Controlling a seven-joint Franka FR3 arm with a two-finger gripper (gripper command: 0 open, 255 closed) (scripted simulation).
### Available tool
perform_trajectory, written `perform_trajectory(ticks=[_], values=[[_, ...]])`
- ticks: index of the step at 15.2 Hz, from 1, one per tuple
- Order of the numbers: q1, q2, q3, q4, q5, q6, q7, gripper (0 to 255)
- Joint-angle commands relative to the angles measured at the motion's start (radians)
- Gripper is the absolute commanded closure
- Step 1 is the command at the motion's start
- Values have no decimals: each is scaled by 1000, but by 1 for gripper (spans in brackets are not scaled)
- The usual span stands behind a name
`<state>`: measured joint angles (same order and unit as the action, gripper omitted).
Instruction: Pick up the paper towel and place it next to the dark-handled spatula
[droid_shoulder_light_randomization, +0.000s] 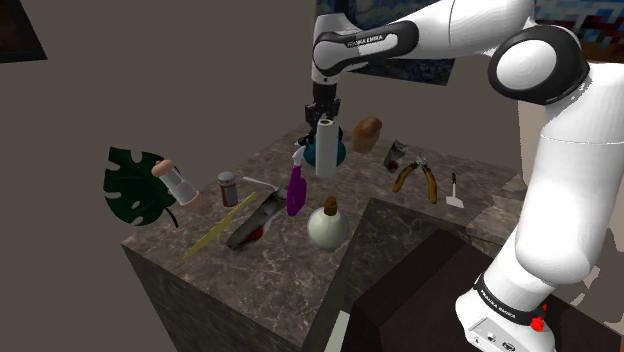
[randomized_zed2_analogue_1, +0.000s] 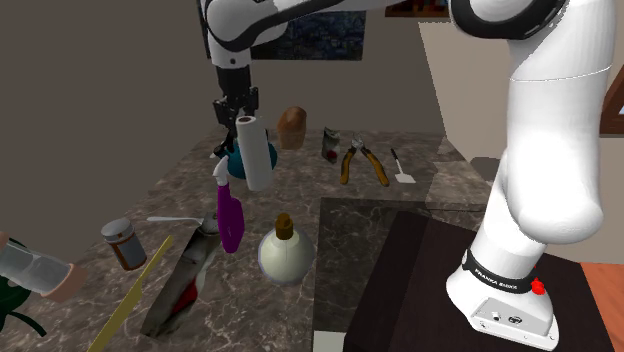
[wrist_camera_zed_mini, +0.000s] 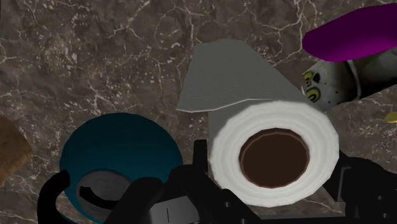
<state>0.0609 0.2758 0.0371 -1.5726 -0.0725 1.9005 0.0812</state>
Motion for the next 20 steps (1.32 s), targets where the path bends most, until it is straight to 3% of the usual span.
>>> perform_trajectory(ticks=[1, 10, 20], values=[[-13, -51, -6, -51, 4, 1, -20, 255], [-89, -330, -65, -336, 18, 14, -156, 255], [-167, -583, -166, -522, -8, -43, -328, 255]])
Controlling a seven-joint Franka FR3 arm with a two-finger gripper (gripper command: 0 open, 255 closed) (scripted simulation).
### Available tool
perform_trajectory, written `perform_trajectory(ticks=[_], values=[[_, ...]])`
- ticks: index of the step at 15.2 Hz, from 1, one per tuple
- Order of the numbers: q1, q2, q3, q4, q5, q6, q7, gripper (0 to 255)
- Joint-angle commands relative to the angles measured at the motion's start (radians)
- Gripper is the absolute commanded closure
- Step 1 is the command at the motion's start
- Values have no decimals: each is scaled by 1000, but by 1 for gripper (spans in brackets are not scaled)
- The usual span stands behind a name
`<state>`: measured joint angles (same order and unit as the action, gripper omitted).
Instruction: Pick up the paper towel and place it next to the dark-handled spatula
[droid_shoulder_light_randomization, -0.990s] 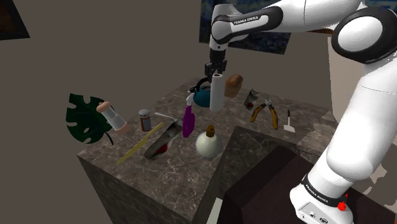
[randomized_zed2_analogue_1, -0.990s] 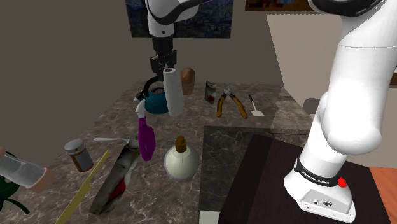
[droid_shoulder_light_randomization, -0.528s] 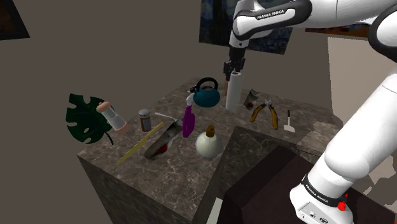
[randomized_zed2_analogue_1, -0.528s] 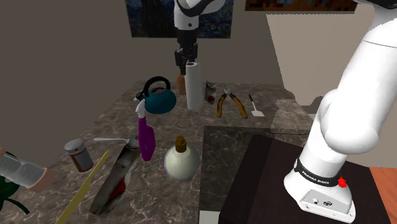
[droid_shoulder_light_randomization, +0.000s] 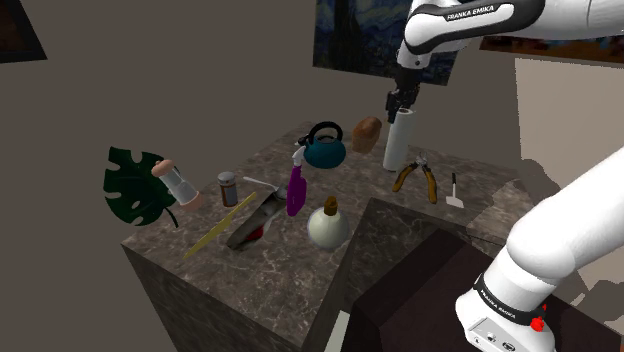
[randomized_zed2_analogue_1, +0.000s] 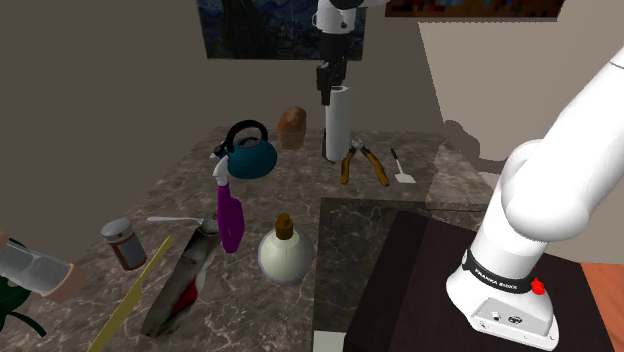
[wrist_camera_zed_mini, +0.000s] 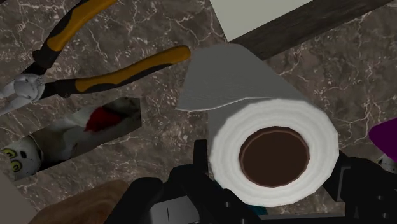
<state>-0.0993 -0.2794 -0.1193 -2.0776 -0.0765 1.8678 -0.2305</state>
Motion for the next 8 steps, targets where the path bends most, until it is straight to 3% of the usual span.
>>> perform_trajectory(ticks=[1, 8], values=[[-15, -49, -21, -28, -9, -19, -34, 255], [-75, -180, -109, -78, -54, -88, -167, 255]])
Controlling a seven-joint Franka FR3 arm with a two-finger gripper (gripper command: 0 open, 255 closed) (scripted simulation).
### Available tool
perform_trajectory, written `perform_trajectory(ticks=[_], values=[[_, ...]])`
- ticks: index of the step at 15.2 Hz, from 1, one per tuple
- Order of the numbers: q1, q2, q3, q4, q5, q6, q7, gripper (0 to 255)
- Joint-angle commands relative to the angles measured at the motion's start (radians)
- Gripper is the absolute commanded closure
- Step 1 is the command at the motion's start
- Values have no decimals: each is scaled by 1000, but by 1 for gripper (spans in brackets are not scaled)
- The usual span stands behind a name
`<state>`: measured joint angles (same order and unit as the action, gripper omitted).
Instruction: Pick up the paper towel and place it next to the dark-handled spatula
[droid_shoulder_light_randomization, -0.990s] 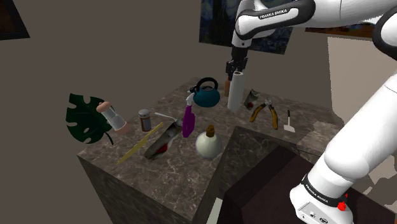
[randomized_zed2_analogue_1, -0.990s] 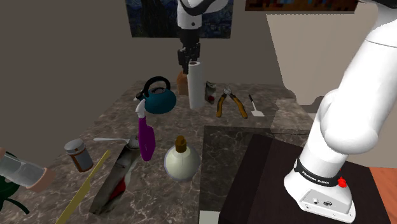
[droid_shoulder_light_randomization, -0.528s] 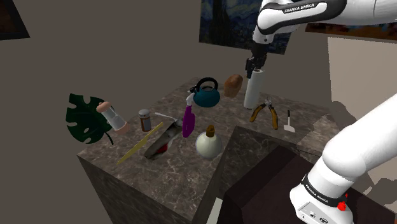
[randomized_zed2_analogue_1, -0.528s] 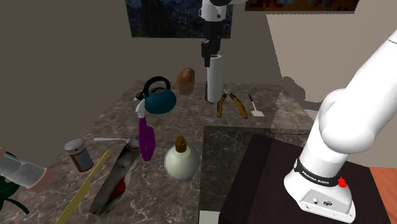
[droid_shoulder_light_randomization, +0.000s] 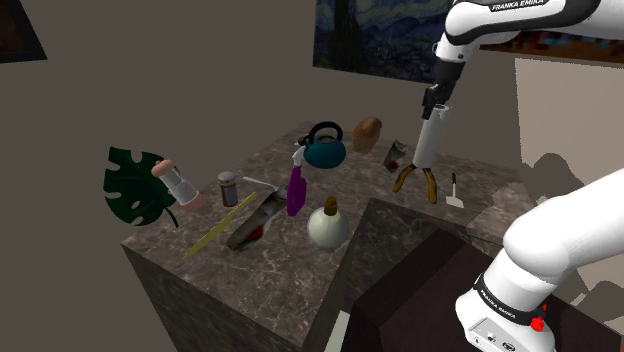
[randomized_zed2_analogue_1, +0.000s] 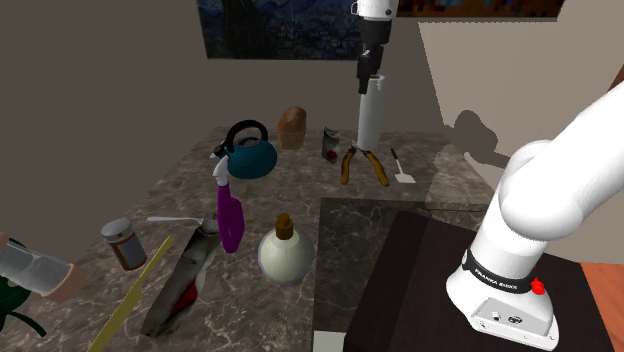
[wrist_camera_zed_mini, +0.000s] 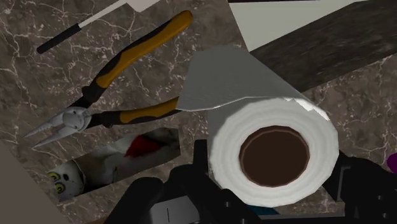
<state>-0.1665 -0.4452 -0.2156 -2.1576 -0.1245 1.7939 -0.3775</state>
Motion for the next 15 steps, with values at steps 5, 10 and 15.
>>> perform_trajectory(ticks=[5, 10, 15], values=[[-51, -80, -82, 1, -45, -69, -122, 255], [-91, -121, -158, 29, -86, -122, -230, 255], [-124, -135, -240, 84, -123, -173, -345, 255]])
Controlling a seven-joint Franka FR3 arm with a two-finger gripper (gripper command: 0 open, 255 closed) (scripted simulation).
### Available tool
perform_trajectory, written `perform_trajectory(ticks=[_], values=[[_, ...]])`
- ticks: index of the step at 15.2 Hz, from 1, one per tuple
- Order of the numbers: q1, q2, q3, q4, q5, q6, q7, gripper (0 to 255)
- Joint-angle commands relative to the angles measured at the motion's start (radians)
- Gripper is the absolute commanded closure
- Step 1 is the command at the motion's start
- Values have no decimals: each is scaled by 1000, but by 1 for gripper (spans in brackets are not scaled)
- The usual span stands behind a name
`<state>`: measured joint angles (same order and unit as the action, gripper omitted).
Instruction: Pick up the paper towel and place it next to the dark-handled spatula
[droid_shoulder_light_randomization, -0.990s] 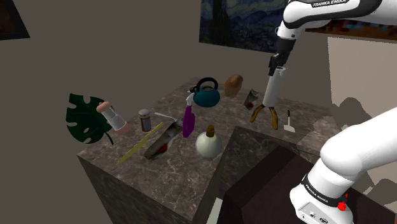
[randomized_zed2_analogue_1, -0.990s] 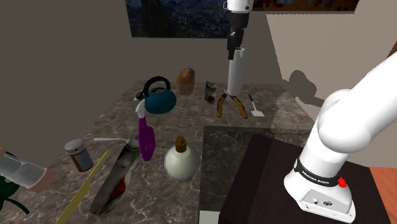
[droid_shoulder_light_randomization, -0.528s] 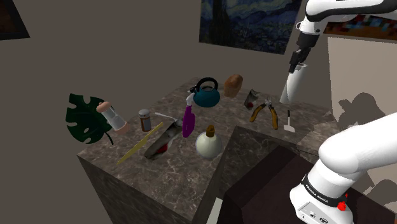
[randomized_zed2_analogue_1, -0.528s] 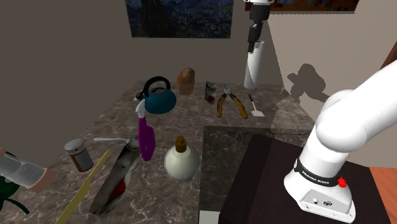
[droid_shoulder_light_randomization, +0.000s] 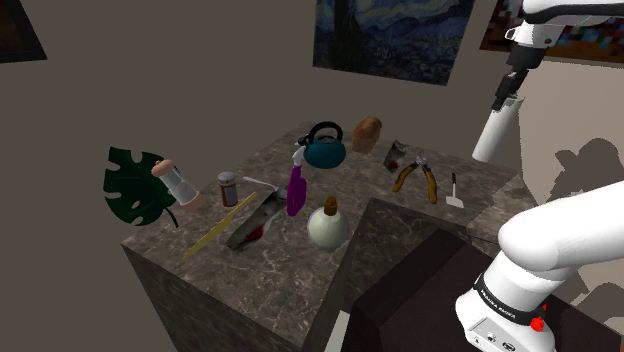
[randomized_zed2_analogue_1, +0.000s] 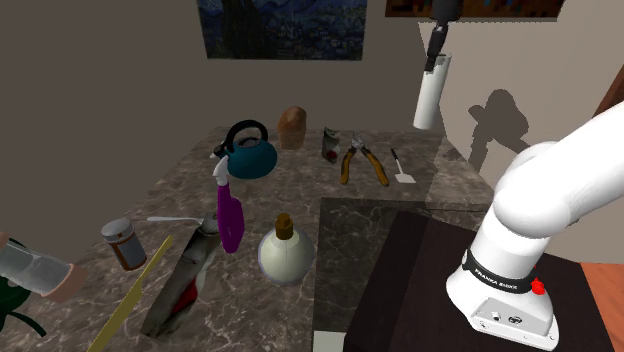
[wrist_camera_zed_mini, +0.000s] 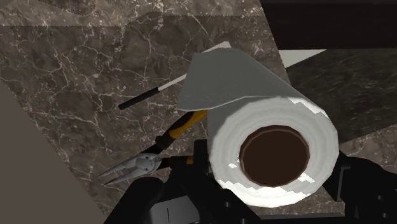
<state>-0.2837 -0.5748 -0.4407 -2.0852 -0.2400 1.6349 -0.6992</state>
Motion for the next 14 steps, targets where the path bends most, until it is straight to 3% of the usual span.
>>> perform_trajectory(ticks=[1, 14], values=[[-12, -5, -32, 26, -15, -23, -47, 255], [-29, 110, -314, 312, -50, -130, -392, 255]])
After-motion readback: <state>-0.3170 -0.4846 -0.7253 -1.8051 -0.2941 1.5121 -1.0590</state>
